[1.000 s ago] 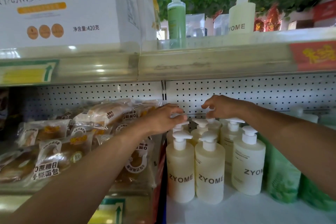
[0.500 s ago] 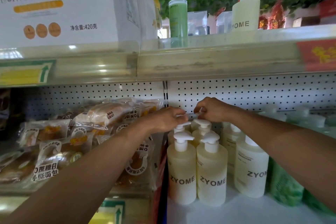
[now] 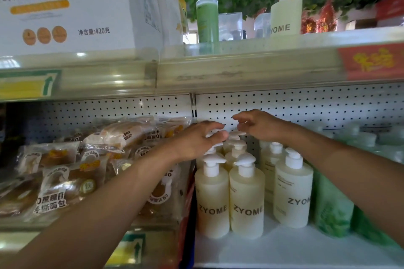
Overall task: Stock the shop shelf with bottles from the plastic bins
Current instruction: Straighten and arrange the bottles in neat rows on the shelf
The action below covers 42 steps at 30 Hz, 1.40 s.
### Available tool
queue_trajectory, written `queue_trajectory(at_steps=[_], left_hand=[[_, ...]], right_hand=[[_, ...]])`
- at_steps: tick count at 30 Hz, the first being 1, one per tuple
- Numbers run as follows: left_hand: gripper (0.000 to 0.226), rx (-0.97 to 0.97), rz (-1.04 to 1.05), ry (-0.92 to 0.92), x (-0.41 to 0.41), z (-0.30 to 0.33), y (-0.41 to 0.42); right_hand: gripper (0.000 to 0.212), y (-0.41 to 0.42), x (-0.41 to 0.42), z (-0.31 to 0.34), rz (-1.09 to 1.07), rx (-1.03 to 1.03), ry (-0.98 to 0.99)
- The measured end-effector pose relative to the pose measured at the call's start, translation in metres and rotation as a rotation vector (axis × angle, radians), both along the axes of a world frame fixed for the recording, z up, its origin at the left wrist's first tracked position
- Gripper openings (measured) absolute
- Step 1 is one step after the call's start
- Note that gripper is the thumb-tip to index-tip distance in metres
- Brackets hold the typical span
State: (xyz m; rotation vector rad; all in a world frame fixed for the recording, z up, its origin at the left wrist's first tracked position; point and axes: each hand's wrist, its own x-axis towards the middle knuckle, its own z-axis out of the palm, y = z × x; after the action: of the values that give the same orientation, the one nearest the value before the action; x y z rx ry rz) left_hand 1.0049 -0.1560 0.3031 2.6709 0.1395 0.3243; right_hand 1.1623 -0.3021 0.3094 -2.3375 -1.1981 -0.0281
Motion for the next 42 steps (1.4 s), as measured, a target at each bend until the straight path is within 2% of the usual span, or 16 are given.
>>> queue_trajectory(at_steps=[3,7,9,12,14,19,24,29,35,38,40,42], left_hand=[[0.071,0.005,-0.064,-0.032,-0.02,-0.002,-0.022],[0.066,0.297,-0.061,-0.01,-0.029,-0.012,-0.047],[0.067,0.372,-0.08,0.005,-0.029,-0.017,-0.057],[0.069,0.435,-0.07,0.039,-0.027,-0.021,-0.063],[0.069,0.41,-0.067,0.033,-0.026,-0.022,-0.064],[0.072,0.351,-0.062,0.01,-0.022,-0.026,-0.061],[0.076,0.305,-0.03,0.025,-0.019,-0.031,-0.059],[0.073,0.298,-0.022,0.004,-0.02,-0.031,-0.063],[0.072,0.285,-0.017,0.004,-0.019,-0.03,-0.062],[0.072,0.286,-0.023,0.004,-0.017,-0.032,-0.059],[0.071,0.271,-0.037,0.005,-0.015,-0.033,-0.056],[0.071,0.251,-0.042,0.01,-0.013,-0.034,-0.055]], right_hand=[[0.039,-0.035,-0.02,0.009,0.024,0.077,0.048],[0.037,-0.077,-0.037,0.008,-0.011,0.165,0.015],[0.041,-0.092,-0.041,0.003,-0.07,0.103,-0.024],[0.052,-0.105,-0.043,-0.004,-0.143,-0.141,-0.076],[0.052,-0.108,-0.046,-0.009,-0.161,-0.237,-0.102],[0.043,-0.101,-0.048,-0.02,-0.235,-0.249,-0.242],[0.018,-0.1,-0.043,-0.019,-0.162,-0.169,-0.131],[0.009,-0.093,-0.05,-0.023,-0.077,-0.131,-0.144],[0.019,-0.09,-0.054,-0.023,-0.046,-0.1,-0.082],[0.022,-0.097,-0.05,-0.007,-0.037,0.071,0.003],[0.02,-0.102,-0.035,0.004,-0.09,0.176,-0.041],[0.028,-0.103,-0.02,0.004,-0.129,0.084,-0.091]])
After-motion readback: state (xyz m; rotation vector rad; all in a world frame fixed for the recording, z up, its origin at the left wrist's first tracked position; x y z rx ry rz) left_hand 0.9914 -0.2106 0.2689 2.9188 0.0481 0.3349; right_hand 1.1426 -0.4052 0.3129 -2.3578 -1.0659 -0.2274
